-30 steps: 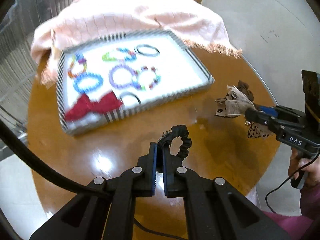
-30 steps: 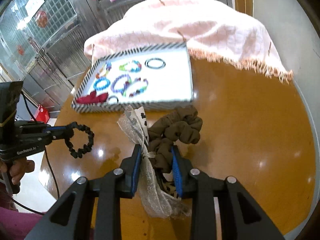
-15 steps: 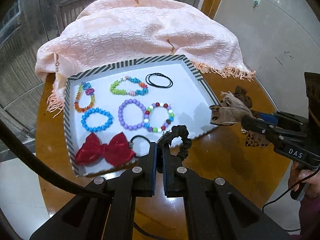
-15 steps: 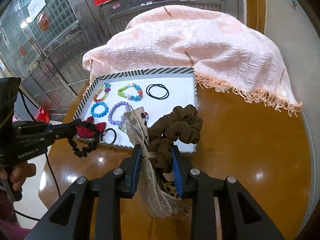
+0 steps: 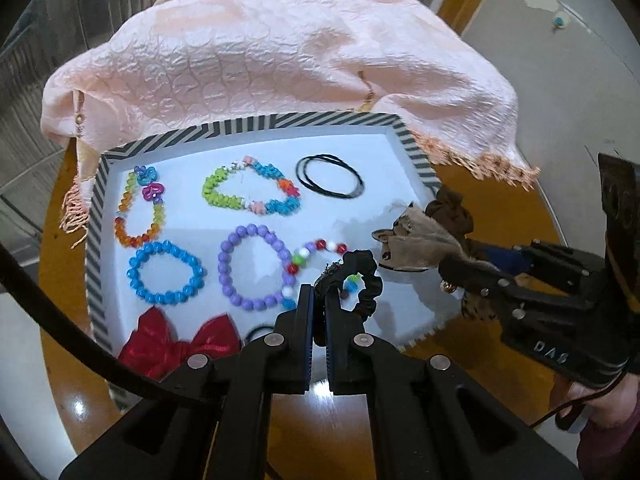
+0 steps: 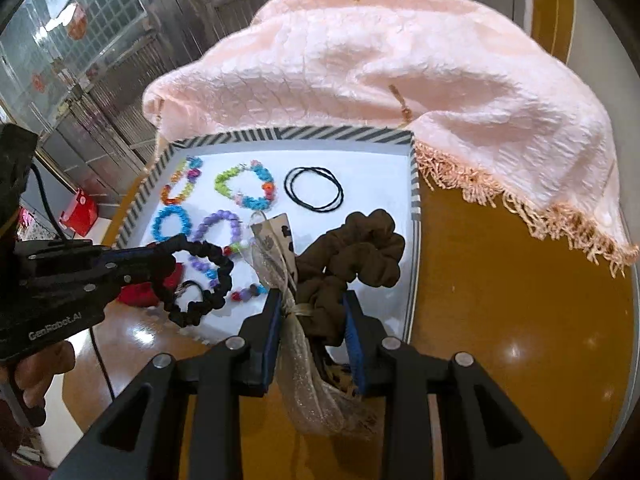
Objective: Organize jewelry
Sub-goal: 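Carry the black scrunchie into the tray with the left tool while the right tool carries its items, then open both tools to release the scrunchies and ribbon bow in the tray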
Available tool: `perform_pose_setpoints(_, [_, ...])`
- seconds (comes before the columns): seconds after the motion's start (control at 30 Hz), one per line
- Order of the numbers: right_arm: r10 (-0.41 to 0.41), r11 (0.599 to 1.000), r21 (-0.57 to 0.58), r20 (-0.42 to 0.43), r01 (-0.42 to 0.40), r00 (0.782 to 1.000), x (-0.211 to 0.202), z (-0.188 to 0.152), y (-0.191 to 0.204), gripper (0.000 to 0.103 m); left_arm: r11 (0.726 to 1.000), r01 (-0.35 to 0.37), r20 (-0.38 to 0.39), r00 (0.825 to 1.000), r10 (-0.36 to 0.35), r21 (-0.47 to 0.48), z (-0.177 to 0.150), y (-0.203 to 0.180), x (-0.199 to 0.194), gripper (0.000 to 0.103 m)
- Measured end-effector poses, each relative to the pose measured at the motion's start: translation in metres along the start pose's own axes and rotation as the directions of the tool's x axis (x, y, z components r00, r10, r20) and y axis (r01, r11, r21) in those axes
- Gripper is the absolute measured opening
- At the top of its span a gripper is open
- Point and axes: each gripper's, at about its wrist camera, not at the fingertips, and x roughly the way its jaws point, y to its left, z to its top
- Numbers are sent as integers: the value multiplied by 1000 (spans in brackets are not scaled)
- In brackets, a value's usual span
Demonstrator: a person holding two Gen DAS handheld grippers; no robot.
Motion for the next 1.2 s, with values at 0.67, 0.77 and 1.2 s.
perform_pose_setpoints(0.67, [10, 1000, 25, -73, -8, 997, 76, 27, -12, 41, 988, -139, -48, 990, 136, -73, 18, 33, 51, 0])
perform_pose_setpoints(0.77, [11, 1000, 22, -60, -10, 998, 67, 26, -10, 50, 986, -154, -35, 988, 152, -65, 17, 32, 49, 0])
perform_pose_setpoints(1.2, [-4, 994, 107, 50, -1, 999, 18, 21, -23, 58, 983, -153, -38, 988, 150, -104, 12, 36, 33, 7])
